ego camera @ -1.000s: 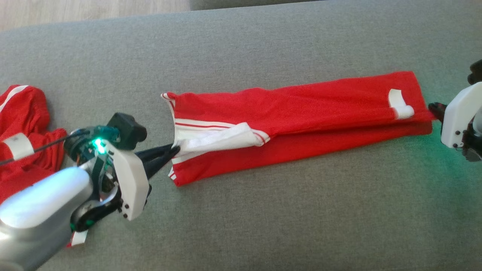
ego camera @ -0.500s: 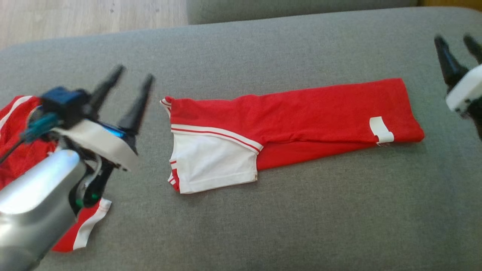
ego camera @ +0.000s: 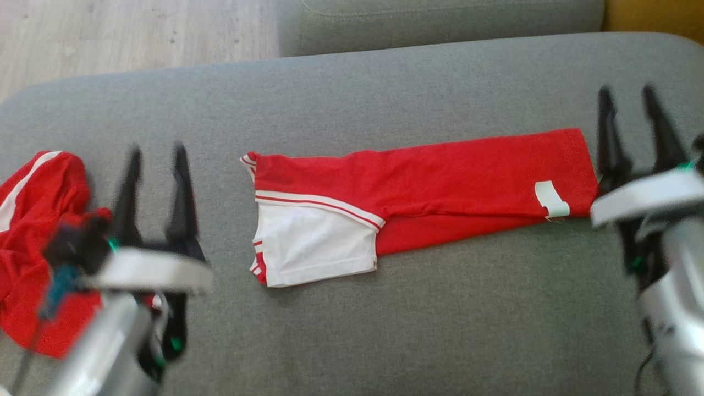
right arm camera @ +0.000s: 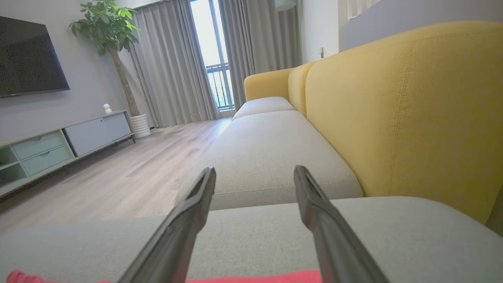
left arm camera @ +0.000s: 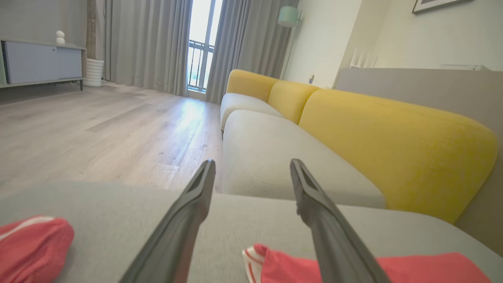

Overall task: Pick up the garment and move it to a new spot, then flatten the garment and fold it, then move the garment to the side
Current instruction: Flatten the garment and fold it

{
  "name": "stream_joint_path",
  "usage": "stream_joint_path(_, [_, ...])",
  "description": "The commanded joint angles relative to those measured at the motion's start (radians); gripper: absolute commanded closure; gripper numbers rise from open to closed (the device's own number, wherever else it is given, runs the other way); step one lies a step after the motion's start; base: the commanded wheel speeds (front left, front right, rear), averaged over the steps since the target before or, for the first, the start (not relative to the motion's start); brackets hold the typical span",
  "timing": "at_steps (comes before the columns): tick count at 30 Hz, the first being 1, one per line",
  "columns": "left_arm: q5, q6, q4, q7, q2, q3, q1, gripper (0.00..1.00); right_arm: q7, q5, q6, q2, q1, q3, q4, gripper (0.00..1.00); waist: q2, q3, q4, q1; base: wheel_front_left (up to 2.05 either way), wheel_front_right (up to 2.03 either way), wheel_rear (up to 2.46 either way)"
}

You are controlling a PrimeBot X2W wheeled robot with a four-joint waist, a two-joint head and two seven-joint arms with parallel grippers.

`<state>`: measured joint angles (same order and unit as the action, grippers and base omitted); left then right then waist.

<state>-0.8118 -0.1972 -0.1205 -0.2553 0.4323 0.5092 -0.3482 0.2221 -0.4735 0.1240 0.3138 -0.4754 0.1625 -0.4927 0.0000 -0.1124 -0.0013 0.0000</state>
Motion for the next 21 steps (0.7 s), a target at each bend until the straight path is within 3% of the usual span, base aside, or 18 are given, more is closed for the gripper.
stream_joint_path(1, [0.043, 0.014, 0.029, -0.006, 0.004, -0.067, -0.003, 0.0, 0.015, 0.028, 0.007, -0.023, 0.03, -0.012, 0.051, 0.0, 0.0, 0.006, 0.005, 0.0, 0.0, 0.0, 0.0])
stream_joint_path(9, [0.214, 0.103, -0.02, -0.006, -0.161, -0.185, 0.158, 0.0, -0.002, 0.166, 0.007, -0.152, 0.214, -0.067, 0.104, 0.0, 0.0, 0.026, 0.013, 0.0, 0.0, 0.0, 0.0])
stream_joint_path(17, [0.32, 0.199, -0.063, -0.006, -0.242, -0.271, 0.159, 0.0, -0.06, 0.219, 0.007, -0.171, 0.213, -0.146, 0.137, 0.0, 0.0, 0.0, 0.022, 0.0, 0.0, 0.0, 0.0])
stream_joint_path(21, [0.361, 0.23, -0.084, -0.006, -0.272, -0.29, 0.139, 0.0, -0.098, 0.255, 0.007, -0.187, 0.183, -0.255, 0.106, 0.0, 0.0, -0.037, 0.034, 0.0, 0.0, 0.0, 0.0])
